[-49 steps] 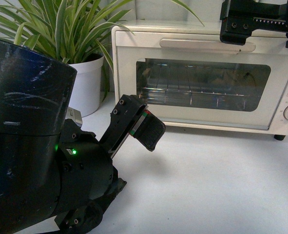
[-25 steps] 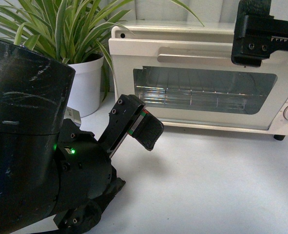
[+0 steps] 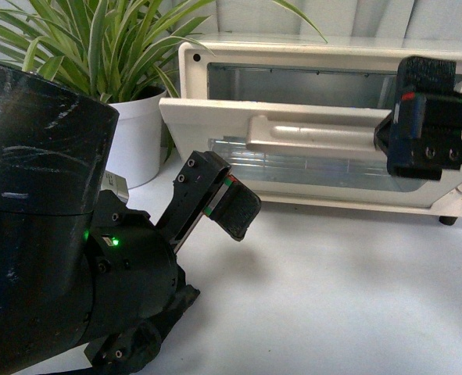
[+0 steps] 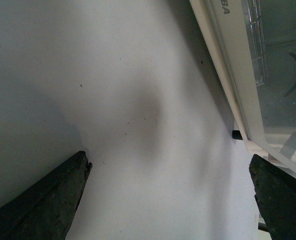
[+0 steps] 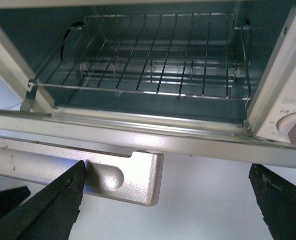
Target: Open oven
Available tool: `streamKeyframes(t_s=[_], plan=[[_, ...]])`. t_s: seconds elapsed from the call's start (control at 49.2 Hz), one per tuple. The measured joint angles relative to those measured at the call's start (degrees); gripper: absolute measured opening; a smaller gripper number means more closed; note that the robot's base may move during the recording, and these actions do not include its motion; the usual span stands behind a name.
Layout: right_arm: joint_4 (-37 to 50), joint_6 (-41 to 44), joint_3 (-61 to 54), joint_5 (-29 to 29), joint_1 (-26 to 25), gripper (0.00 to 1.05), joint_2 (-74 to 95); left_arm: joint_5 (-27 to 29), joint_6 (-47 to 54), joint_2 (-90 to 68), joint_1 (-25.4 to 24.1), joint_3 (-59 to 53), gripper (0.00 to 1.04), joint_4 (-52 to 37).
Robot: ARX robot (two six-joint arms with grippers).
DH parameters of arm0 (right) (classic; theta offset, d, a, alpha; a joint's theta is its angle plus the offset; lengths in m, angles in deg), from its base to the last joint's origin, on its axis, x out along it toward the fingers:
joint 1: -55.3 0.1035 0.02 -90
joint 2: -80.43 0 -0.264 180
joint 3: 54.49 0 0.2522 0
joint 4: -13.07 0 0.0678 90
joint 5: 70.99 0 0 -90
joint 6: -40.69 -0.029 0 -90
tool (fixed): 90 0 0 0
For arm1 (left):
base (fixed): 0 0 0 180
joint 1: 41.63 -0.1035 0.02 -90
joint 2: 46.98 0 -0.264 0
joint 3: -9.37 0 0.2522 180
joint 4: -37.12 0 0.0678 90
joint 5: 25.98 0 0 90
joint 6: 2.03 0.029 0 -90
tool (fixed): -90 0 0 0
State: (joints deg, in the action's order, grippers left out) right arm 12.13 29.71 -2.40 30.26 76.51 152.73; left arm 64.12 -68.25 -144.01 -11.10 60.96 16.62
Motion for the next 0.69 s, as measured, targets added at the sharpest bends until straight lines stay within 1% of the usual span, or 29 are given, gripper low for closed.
streamKeyframes(t_s=[0.223,0.406,0.488,0.549,0.691], plan=[[-2.14,0.13,-4.87,-1.11,1.09,0.95,-4.96,-0.11,0.04,0.13,-0.11,0.0,0.98,0.15],[-5.25,-0.79,-8.04,-2.75,1.22,0.95,-16.09,-0.15,0.11,0.33,-0.46,-0.22,0.98,0.15],[-7.08,-0.92,-10.21,-3.45,0.22,0.95,-22.4,-0.28,0.85,0.57,-0.52,-0.46,0.98,0.42],[-8.9,-1.29,-11.91,-4.72,-1.44,0.95,-26.86,-0.17,1.36,0.74,-0.57,-0.52,0.98,0.7],[-11.02,-1.86,-13.57,-7.02,-5.09,0.95,-31.76,0.15,2.56,0.87,-0.57,-0.52,0.98,1.38]])
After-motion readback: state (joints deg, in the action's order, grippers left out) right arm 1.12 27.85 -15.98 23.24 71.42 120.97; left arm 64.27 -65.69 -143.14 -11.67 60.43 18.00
